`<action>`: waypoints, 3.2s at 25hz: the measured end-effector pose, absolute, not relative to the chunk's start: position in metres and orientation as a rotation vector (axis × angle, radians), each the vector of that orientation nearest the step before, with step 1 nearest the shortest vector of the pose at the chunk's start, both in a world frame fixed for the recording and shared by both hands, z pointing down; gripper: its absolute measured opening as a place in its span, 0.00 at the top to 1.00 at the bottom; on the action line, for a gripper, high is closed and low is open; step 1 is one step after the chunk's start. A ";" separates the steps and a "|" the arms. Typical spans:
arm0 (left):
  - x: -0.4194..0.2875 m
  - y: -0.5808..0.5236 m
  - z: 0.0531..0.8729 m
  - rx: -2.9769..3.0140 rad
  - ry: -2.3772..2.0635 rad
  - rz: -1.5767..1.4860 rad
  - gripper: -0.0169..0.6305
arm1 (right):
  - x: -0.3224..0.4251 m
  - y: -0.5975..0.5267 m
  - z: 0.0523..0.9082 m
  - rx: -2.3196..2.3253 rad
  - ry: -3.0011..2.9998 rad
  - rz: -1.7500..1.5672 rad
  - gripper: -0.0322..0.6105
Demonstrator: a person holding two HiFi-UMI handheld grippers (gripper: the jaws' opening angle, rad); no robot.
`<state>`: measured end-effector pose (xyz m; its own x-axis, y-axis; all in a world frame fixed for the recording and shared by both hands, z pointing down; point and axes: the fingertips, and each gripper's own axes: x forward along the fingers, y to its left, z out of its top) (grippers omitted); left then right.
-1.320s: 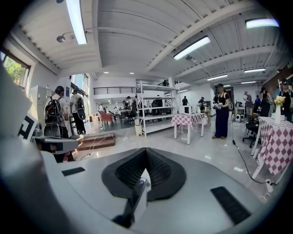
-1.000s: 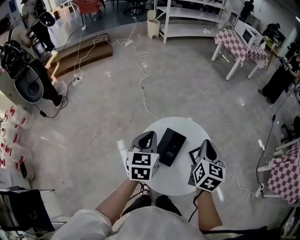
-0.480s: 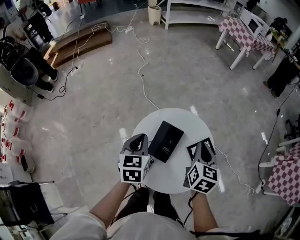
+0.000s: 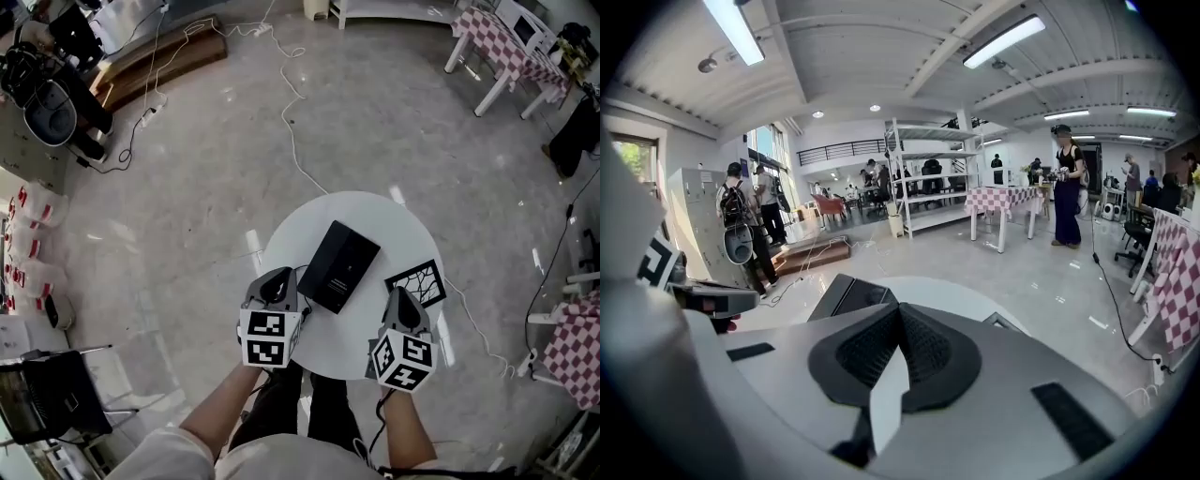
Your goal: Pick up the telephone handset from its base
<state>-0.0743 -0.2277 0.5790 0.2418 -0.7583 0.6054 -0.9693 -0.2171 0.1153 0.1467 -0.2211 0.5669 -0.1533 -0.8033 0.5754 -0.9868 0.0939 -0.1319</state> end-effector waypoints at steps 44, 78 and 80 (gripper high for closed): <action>-0.031 -0.243 0.637 2.143 -1.181 0.654 0.68 | 0.154 -0.197 0.610 1.771 -1.912 0.822 0.92; 0.001 -0.259 0.650 2.138 -0.755 0.663 0.64 | 0.155 -0.203 0.625 1.734 -1.890 0.882 0.92; -0.001 -0.259 0.650 2.131 -0.767 0.668 0.66 | 0.153 -0.203 0.625 1.730 -1.894 0.879 0.92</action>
<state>-0.0006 -0.2590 0.6497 0.6829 -0.3021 0.6651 -0.7003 -0.5302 0.4780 0.1527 -0.2035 0.6252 -0.1320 -0.7156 0.6859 -0.9858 0.0223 -0.1664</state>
